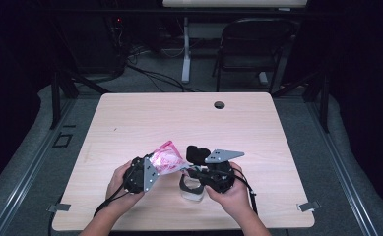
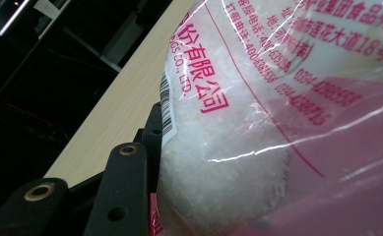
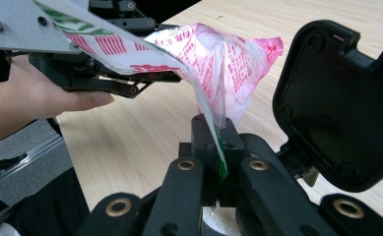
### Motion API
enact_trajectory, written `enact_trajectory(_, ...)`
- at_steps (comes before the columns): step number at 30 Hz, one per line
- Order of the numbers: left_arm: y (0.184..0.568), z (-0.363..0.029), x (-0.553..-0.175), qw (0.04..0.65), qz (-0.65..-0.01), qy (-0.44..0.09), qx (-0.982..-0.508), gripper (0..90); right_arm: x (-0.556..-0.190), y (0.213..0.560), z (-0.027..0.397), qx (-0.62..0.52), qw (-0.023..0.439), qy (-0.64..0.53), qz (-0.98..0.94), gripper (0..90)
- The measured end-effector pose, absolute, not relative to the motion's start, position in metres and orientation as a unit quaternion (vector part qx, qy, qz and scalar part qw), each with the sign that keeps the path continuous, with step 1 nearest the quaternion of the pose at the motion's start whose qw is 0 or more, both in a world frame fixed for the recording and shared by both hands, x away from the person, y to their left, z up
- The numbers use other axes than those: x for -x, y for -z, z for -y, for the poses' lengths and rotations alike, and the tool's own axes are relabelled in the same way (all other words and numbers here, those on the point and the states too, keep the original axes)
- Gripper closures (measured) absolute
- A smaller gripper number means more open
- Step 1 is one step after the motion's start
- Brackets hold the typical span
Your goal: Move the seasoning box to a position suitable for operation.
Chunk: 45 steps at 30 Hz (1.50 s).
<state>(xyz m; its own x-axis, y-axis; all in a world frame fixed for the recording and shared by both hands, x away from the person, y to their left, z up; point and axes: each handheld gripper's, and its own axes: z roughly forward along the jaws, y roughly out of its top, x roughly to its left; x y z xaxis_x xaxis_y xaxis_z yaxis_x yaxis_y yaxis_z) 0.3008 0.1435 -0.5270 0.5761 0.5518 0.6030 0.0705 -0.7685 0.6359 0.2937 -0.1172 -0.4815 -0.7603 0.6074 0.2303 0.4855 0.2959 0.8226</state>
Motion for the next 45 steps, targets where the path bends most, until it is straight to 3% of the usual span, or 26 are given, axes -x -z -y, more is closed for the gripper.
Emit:
enact_trajectory(13,0.523,-0.142,-0.297,0.270,-0.170,-0.451,-0.834,61.8,-0.294,0.483,0.119,-0.337,0.058,-0.479,-0.809,90.0)
enact_trajectory(25,0.520,-0.141,-0.297,0.261,-0.159,-0.447,-0.841,61.9,-0.293,0.483,0.119,-0.337,0.058,-0.476,-0.810,89.9)
enact_trajectory(35,0.520,-0.140,-0.298,0.256,-0.153,-0.444,-0.845,62.3,-0.292,0.477,0.122,-0.344,0.067,-0.475,-0.807,82.6)
enact_trajectory(45,0.518,-0.137,-0.297,0.240,-0.135,-0.463,-0.842,62.4,-0.291,0.473,0.123,-0.339,0.073,-0.464,-0.815,81.5)
